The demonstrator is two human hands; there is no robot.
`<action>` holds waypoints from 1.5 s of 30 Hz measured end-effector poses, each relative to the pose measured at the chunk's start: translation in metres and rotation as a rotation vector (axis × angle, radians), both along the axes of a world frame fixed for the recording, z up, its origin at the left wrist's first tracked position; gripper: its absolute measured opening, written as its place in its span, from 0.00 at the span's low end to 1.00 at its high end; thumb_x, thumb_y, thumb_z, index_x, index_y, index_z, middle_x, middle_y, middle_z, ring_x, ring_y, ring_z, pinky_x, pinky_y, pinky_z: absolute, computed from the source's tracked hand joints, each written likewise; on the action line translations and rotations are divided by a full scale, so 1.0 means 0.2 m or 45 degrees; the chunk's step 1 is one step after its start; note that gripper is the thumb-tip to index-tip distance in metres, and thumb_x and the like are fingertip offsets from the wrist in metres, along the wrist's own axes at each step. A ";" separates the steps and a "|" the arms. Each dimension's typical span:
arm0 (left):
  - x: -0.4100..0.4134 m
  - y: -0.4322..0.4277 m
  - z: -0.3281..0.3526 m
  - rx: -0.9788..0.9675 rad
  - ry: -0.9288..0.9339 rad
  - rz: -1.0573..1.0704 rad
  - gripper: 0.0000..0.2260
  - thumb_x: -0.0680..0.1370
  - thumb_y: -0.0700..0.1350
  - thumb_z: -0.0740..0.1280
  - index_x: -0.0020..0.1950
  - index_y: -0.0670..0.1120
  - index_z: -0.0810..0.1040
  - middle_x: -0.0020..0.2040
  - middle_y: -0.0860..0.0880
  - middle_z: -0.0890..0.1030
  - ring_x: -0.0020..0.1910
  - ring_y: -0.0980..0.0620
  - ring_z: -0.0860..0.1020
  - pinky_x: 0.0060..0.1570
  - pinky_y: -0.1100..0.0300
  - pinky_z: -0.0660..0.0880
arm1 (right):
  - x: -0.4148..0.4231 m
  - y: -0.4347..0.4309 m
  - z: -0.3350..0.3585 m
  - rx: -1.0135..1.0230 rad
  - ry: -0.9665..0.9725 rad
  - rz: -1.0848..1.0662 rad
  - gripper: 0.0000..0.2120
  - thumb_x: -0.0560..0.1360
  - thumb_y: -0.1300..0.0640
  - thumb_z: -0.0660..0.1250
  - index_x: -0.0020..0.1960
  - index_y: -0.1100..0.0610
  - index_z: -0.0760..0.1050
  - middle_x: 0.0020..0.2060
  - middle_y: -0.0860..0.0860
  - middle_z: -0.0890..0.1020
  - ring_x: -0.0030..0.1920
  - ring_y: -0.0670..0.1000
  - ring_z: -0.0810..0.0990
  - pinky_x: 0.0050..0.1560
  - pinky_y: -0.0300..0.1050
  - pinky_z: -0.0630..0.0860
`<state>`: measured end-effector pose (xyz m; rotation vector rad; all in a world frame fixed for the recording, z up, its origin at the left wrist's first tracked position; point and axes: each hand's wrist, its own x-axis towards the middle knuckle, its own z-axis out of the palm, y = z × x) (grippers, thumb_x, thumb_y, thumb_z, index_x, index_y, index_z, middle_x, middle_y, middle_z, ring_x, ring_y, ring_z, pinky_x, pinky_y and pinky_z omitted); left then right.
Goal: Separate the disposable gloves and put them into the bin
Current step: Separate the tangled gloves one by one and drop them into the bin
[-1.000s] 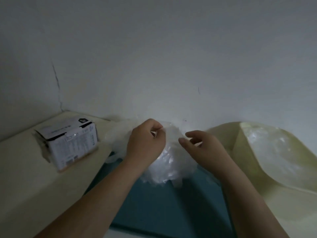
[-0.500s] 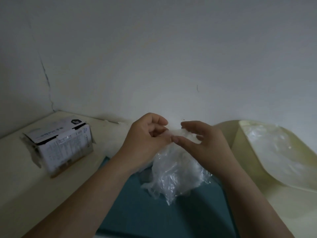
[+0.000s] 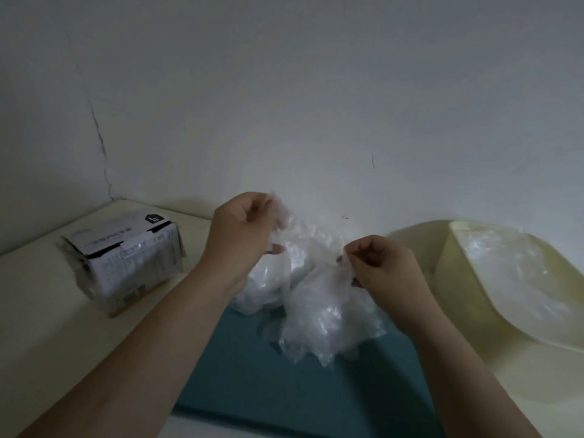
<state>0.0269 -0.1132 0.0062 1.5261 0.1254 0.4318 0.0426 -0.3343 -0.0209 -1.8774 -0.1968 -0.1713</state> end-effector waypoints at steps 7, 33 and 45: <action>-0.07 0.04 0.16 -0.234 -0.116 -0.116 0.03 0.84 0.43 0.67 0.54 0.46 0.81 0.48 0.44 0.88 0.44 0.45 0.88 0.24 0.61 0.72 | 0.02 0.01 -0.07 -0.719 -0.087 0.193 0.23 0.81 0.58 0.64 0.75 0.50 0.73 0.66 0.45 0.79 0.62 0.46 0.79 0.62 0.35 0.70; -0.06 -0.03 0.02 0.176 0.119 -0.395 0.05 0.82 0.42 0.71 0.57 0.47 0.83 0.44 0.46 0.86 0.29 0.50 0.78 0.27 0.61 0.74 | -0.11 -0.14 0.23 -0.197 0.033 -0.039 0.15 0.77 0.70 0.63 0.39 0.59 0.84 0.29 0.51 0.83 0.26 0.48 0.76 0.29 0.39 0.76; 0.00 -0.13 -0.22 0.971 0.028 -0.374 0.06 0.81 0.49 0.72 0.44 0.54 0.86 0.41 0.60 0.85 0.41 0.61 0.83 0.46 0.63 0.79 | -0.08 -0.17 0.18 -0.407 0.055 0.373 0.09 0.79 0.56 0.72 0.41 0.59 0.83 0.28 0.52 0.80 0.29 0.46 0.75 0.34 0.33 0.71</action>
